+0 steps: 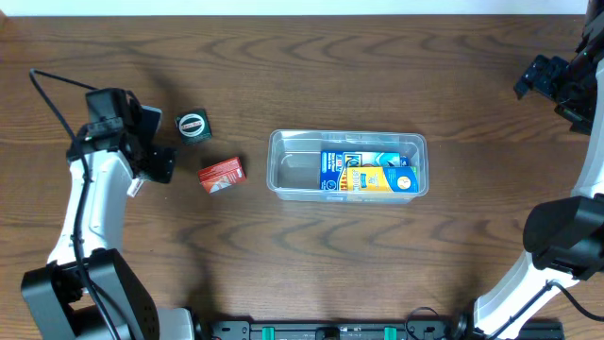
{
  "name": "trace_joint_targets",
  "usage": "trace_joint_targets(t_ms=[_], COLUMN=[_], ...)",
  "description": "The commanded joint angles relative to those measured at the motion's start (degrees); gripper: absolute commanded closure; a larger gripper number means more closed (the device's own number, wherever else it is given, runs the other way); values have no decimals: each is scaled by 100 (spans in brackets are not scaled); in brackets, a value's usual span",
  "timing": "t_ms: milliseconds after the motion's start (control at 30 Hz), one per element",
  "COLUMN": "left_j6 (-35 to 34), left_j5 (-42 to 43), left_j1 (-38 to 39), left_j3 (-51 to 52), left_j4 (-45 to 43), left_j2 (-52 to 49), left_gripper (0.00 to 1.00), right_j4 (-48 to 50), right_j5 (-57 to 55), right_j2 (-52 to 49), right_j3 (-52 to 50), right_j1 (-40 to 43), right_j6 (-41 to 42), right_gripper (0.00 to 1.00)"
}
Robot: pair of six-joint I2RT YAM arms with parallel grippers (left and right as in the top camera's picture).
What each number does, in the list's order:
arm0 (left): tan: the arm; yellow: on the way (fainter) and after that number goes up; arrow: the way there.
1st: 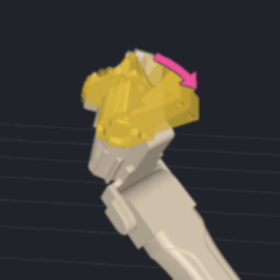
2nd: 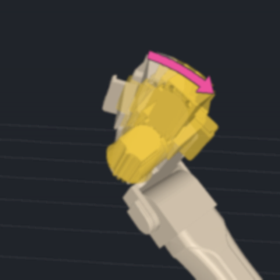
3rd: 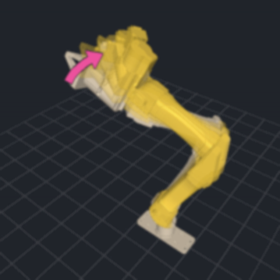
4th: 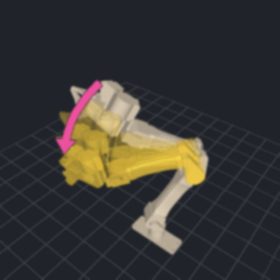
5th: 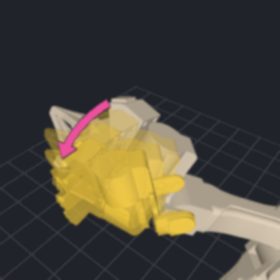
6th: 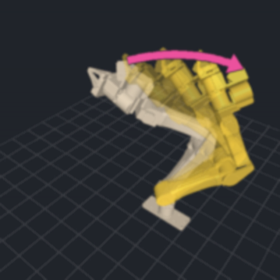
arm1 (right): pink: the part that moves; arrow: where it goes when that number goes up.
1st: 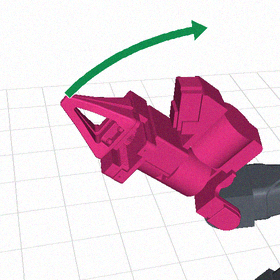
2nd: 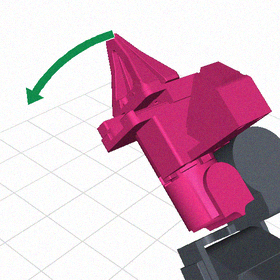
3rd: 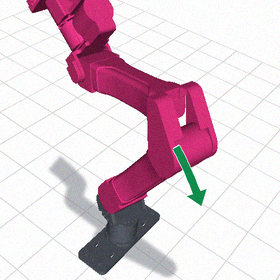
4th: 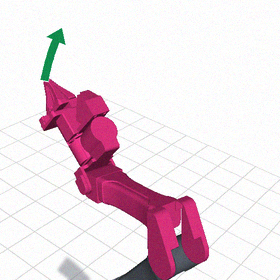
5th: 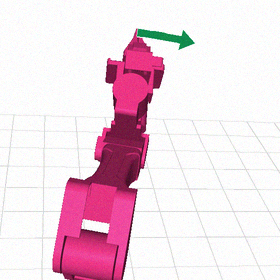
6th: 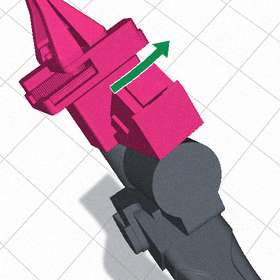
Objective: Pack container
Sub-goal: 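Move the left gripper to the white Panadol box and grasp it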
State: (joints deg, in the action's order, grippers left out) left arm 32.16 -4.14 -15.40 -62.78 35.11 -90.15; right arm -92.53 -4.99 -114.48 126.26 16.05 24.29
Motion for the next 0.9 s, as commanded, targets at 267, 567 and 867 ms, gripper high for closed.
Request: trace_joint_targets(t_ms=[267,567,867], left_j6=[988,1438,1547], left_j5=[1067,1147,1143], left_j1=[-911,-949,-951], left_j3=[-87,-87,-87], left_j4=[-334,-420,-791], left_j2=[-531,-1266,-1694], left_gripper=[2,2,2], right_j4=[-4,-4,-4], right_j5=[-79,-79,-79], right_j2=[-20,-20,-20], right_j3=[74,74,74], right_j1=[48,48,48], right_j6=[-61,-61,-61], right_gripper=[1,1,1])
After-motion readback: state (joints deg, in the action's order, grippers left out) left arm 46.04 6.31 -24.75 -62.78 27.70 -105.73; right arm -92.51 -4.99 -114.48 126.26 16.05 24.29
